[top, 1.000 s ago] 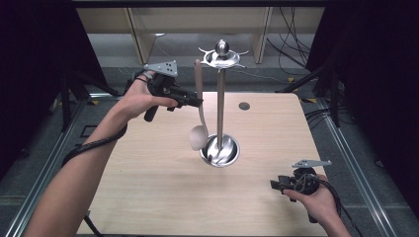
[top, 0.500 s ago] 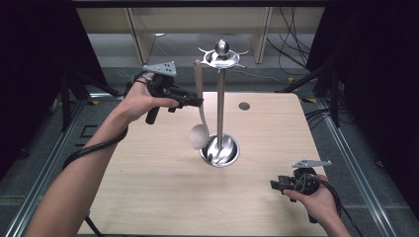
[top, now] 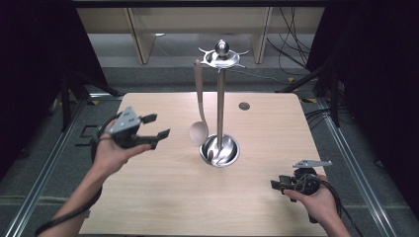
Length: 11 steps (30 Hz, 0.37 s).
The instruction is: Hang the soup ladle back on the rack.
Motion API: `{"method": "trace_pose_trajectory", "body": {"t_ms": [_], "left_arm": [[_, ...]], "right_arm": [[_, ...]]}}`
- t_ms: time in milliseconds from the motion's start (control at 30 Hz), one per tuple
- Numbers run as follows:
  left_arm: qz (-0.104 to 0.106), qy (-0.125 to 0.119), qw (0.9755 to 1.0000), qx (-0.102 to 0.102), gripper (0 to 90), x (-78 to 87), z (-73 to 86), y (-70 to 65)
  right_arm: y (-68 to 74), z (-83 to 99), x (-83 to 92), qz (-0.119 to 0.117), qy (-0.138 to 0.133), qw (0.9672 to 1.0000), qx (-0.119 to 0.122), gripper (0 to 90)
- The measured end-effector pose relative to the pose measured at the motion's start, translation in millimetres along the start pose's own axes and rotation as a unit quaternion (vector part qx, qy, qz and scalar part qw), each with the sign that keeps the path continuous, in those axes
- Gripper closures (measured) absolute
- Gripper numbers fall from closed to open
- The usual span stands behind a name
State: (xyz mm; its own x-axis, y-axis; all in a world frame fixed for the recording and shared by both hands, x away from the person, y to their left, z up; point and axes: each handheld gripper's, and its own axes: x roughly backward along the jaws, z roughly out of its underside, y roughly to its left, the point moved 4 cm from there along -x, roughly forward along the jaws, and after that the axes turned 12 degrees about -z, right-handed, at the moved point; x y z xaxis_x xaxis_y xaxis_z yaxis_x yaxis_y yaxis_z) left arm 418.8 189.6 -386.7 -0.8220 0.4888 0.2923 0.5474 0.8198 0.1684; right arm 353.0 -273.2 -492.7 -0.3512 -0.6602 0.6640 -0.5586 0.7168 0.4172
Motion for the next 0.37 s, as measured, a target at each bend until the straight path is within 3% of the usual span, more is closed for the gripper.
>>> {"method": "trace_pose_trajectory", "body": {"t_ms": [133, 167, 267, 300, 367], "left_arm": [[-0.04, 0.012, 0.9983, 0.04, 29.9, 21.1, 60.1, 1.6], [-0.046, 0.023, 0.9976, 0.046, 30.2, 25.6, 80.3, -0.3], [-0.048, 0.055, 0.9968, 0.034, 31.2, 32.5, 99.3, -5.2], [-0.051, 0.058, 0.9965, 0.034, 31.5, 34.3, 101.2, -6.4], [-0.051, 0.062, 0.996, 0.037, 32.0, 37.9, 103.5, -10.9]], "right_arm": [[-0.6, 0.9, -1.9, 0.005, 0.004, 1.0, 0.003, 52.5], [0.2, 1.3, -2.8, -0.003, 0.003, 1.0, -0.002, 52.4], [-1.2, 1.5, -3.6, 0.01, 0.009, 0.9999, 0.005, 52.0], [0.5, 2.0, -5.4, -0.003, 0.007, 1.0, -0.003, 51.9], [0.4, 2.3, -6.2, -0.004, 0.009, 1.0, 0.001, 51.6]]}}
